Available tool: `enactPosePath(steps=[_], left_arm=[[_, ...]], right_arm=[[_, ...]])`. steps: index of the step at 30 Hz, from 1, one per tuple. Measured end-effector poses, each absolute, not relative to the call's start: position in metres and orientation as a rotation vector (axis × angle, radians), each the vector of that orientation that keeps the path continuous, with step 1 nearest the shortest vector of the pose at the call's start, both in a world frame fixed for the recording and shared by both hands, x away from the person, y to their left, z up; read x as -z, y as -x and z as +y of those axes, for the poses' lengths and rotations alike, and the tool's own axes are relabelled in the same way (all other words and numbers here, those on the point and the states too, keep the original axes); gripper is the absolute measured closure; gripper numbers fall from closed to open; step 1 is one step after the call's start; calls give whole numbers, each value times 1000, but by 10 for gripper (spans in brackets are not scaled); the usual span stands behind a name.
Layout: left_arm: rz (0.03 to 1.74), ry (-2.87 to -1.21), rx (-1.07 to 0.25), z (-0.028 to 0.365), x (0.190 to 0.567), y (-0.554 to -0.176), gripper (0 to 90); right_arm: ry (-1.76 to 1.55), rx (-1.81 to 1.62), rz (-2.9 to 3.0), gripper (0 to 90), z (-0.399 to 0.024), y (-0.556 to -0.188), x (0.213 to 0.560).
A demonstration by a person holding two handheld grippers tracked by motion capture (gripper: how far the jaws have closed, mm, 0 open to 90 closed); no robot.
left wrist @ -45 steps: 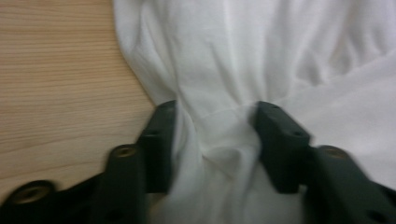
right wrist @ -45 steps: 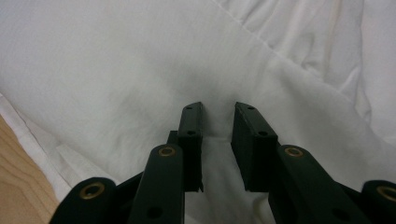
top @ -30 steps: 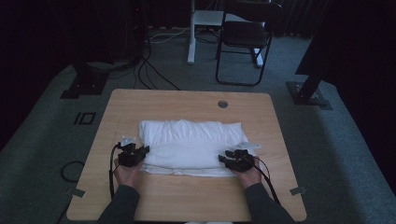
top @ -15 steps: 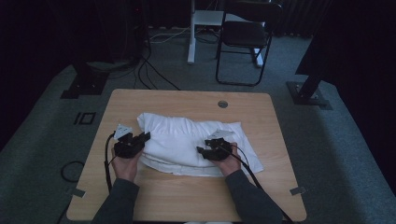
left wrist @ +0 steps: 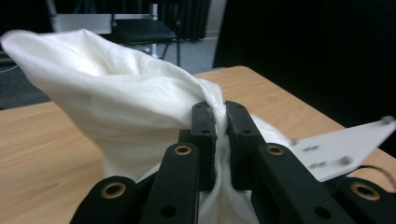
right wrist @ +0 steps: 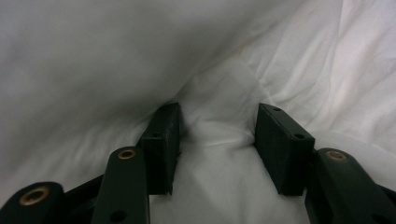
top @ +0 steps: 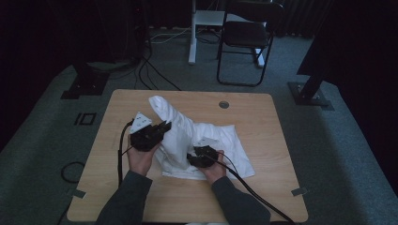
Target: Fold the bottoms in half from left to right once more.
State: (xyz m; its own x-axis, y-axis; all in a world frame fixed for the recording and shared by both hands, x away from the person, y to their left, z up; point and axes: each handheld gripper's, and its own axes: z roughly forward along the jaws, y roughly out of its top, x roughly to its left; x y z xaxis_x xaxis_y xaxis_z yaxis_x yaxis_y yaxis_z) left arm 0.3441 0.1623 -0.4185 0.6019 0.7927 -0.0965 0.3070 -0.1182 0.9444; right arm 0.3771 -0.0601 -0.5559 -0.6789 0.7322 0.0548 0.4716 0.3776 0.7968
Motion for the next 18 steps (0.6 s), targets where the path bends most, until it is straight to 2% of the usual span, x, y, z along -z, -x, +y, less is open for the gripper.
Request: enactPosePath(steps=[4, 6, 9, 11, 13, 15, 17, 18], left_arm=[[876, -1735, -535, 149, 419, -344, 838], [869, -1760, -547, 145, 421, -344, 838], [868, -1768, -548, 147, 424, -343, 838], [870, -1767, -545, 149, 425, -343, 837], [874, -1763, -536, 150, 426, -343, 838], [867, -1763, -532, 149, 426, -343, 837], [856, -1765, -514, 146, 425, -342, 837], [853, -1763, -501, 145, 425, -342, 837]], right_arm=[[-1041, -1225, 2338, 495, -49, -375, 557], [-1023, -1249, 2372, 461, -49, -375, 554], [-988, -1313, 2405, 439, -62, -372, 540], [-980, -1335, 2250, 420, -93, -363, 523], [-1021, -1311, 2220, 409, -100, -363, 521], [-1123, -1230, 2212, 388, -112, -369, 530], [-1164, -1180, 2277, 397, -102, -376, 555], [-1164, -1180, 2277, 397, -102, -376, 555]])
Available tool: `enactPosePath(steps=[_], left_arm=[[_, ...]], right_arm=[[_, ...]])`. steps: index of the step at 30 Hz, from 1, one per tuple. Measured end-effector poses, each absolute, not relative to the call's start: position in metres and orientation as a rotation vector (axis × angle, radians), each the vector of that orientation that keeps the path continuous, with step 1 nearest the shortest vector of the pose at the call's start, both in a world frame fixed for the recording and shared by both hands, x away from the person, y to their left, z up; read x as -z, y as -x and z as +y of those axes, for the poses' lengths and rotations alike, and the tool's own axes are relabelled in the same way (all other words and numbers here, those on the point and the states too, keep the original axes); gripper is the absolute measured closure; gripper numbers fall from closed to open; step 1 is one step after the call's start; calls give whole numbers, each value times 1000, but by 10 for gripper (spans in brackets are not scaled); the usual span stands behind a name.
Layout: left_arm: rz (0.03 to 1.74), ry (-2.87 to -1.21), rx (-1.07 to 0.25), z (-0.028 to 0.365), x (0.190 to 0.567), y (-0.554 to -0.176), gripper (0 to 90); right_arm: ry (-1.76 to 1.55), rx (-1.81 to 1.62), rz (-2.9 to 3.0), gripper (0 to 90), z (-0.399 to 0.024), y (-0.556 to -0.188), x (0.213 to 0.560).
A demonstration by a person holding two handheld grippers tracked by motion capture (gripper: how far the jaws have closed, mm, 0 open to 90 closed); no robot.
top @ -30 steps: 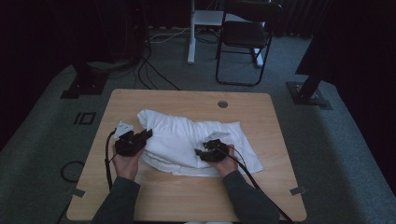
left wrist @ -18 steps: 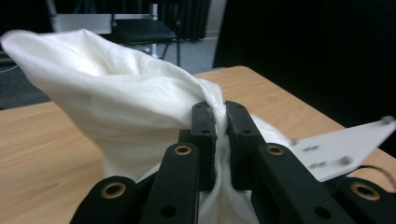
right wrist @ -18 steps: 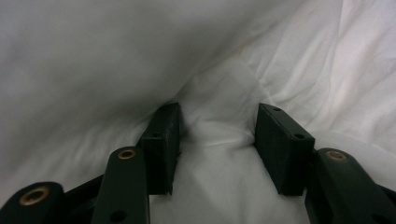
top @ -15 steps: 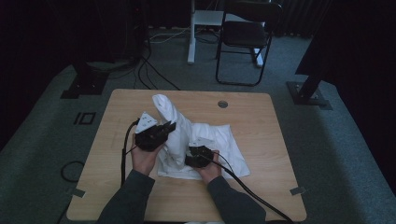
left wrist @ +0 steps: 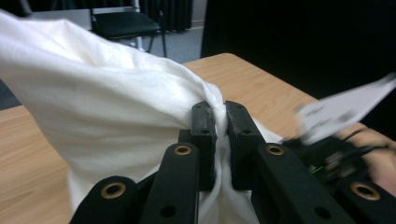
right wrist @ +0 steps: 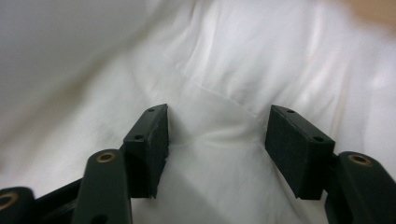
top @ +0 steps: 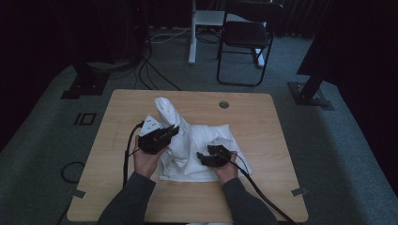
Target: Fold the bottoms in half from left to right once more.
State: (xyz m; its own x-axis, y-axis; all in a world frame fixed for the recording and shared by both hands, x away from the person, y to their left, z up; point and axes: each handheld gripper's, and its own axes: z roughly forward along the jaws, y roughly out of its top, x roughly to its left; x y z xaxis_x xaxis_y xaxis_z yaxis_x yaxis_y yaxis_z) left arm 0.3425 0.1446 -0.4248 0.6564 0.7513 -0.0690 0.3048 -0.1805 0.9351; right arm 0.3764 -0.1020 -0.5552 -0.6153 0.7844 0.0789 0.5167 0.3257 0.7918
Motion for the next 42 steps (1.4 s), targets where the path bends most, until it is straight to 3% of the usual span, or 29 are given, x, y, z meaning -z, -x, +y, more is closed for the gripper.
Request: enactPosePath(steps=[7, 11, 13, 18, 22, 27, 32, 37, 42], left_arm=[[833, -1817, -492, 125, 431, -346, 837], [835, -1817, -482, 129, 438, -345, 837], [844, -1808, -471, 131, 438, -346, 837], [830, -1816, -462, 125, 436, -344, 837], [788, -1835, -451, 113, 432, -340, 838], [768, -1872, -397, 96, 447, -342, 837], [798, -1869, -296, 91, 480, -346, 836], [812, -1977, -274, 69, 518, -342, 828], [816, -2066, -293, 51, 542, -339, 823]], right_arm=[[-1133, -1346, 2359, 401, -71, -379, 561], [-1078, -1417, 2309, 365, -98, -369, 539], [-1036, -1267, 2220, 371, -112, -363, 532], [-1093, -1055, 2347, 366, -111, -369, 562], [-1089, -1089, 2305, 410, -96, -369, 564], [-1001, -1157, 2381, 399, -84, -370, 565], [-1096, -1191, 2280, 405, -130, -371, 549], [-1150, -1195, 2124, 397, -176, -374, 519], [-1140, -1345, 2039, 393, -185, -372, 497]])
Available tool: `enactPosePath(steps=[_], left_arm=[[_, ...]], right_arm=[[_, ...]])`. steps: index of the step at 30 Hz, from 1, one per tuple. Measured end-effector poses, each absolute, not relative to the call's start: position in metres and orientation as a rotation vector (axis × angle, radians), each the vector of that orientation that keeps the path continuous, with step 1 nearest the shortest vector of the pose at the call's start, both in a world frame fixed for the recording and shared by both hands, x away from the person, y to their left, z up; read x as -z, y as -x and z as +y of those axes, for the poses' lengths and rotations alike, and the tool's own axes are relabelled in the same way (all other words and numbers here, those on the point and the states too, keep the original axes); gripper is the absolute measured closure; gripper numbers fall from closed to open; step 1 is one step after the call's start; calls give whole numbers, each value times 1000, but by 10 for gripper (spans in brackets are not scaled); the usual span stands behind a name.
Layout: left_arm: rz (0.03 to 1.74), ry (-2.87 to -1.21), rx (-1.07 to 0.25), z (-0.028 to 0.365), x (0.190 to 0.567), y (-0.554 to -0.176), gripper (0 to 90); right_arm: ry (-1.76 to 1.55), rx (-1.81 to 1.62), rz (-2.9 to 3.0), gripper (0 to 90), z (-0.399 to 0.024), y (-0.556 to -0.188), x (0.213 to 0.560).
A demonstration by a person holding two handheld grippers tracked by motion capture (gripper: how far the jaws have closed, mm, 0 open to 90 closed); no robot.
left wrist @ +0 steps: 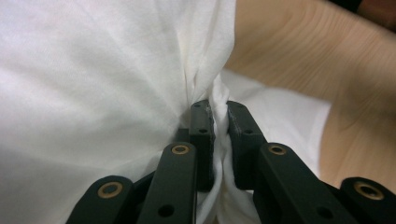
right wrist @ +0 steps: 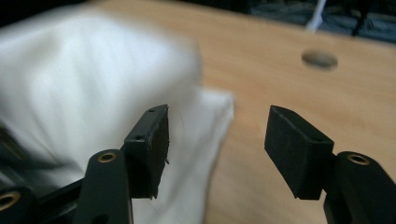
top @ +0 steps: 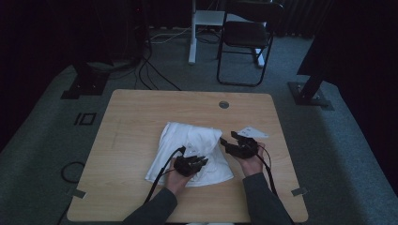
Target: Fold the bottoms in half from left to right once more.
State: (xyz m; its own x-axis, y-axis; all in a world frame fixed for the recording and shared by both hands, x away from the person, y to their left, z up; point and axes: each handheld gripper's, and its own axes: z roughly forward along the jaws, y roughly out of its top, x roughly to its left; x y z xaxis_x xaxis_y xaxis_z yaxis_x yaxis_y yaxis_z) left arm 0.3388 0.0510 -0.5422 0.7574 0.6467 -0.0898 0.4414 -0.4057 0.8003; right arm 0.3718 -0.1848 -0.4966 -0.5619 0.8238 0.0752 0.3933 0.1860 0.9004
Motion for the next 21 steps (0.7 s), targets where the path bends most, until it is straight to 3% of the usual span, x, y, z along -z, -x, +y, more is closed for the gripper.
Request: enactPosePath(steps=[7, 9, 11, 13, 17, 21], left_arm=[[826, -2054, -274, 53, 539, -339, 812], [825, -2048, -268, 53, 538, -338, 799], [828, -2037, -247, 56, 535, -339, 775], [823, -2013, -222, 59, 530, -337, 697], [770, -1945, -253, 72, 496, -323, 597], [793, -1857, -427, 102, 456, -320, 572]], right_arm=[[-1079, -1511, 2068, 382, -163, -380, 478], [-1088, -1433, 2110, 454, -152, -390, 482], [-1081, -1391, 2169, 693, -144, -401, 489], [-1090, -1334, 2188, 821, -139, -407, 494], [-1088, -1278, 2202, 847, -137, -415, 501], [-1101, -1241, 2215, 838, -137, -422, 506]])
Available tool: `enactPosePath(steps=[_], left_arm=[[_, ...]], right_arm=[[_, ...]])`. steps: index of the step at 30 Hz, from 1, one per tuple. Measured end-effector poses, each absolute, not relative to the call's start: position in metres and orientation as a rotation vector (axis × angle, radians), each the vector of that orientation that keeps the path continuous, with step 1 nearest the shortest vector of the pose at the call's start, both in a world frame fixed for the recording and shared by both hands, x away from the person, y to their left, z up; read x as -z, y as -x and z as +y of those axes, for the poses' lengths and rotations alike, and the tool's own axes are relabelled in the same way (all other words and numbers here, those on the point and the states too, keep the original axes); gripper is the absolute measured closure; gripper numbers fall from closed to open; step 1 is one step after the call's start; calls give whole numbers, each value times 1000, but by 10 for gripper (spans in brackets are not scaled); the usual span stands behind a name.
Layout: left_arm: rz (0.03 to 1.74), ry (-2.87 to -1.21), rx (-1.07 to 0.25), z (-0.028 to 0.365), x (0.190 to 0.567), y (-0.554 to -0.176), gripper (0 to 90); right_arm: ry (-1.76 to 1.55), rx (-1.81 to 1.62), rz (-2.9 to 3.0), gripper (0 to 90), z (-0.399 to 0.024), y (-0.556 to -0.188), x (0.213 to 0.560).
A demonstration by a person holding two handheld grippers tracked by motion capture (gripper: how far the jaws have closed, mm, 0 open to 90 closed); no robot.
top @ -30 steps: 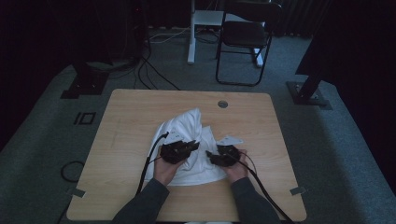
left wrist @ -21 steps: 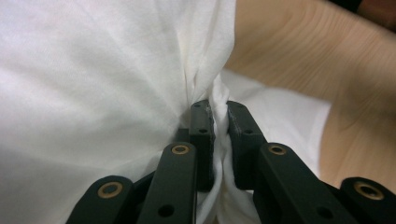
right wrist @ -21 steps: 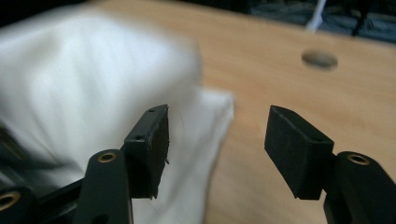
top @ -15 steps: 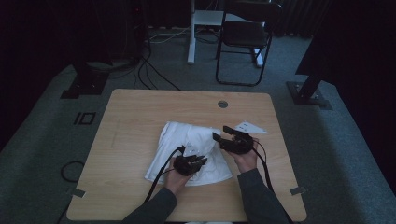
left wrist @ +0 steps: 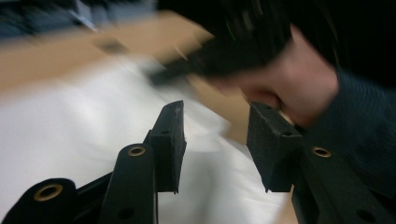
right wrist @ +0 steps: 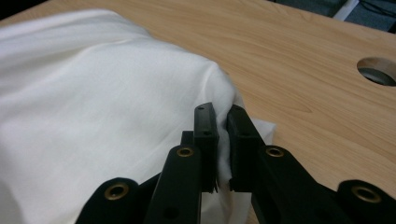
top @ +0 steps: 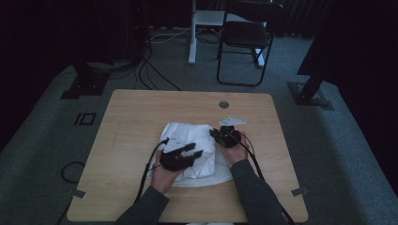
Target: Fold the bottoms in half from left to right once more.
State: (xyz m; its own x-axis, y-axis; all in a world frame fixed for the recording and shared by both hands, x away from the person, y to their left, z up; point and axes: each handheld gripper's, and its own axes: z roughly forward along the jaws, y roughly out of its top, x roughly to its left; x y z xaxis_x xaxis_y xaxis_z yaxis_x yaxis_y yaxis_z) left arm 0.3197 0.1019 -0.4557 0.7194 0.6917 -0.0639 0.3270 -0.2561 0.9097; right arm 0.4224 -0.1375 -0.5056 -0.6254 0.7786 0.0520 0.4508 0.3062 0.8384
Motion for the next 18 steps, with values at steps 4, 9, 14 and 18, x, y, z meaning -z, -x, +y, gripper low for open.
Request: enactPosePath(steps=[4, 9, 14, 18], left_arm=[[933, -1884, -417, 126, 458, -342, 573], [993, -1967, -362, 123, 505, -357, 581], [1025, -1945, -375, 117, 525, -356, 593], [1048, -1954, -402, 112, 526, -355, 599]], right_arm=[[-1100, -1215, 2226, 834, -137, -429, 509], [-1110, -1182, 2242, 830, -137, -437, 517], [-1126, -1153, 2257, 820, -139, -442, 523], [-1134, -1149, 2258, 806, -138, -444, 525]])
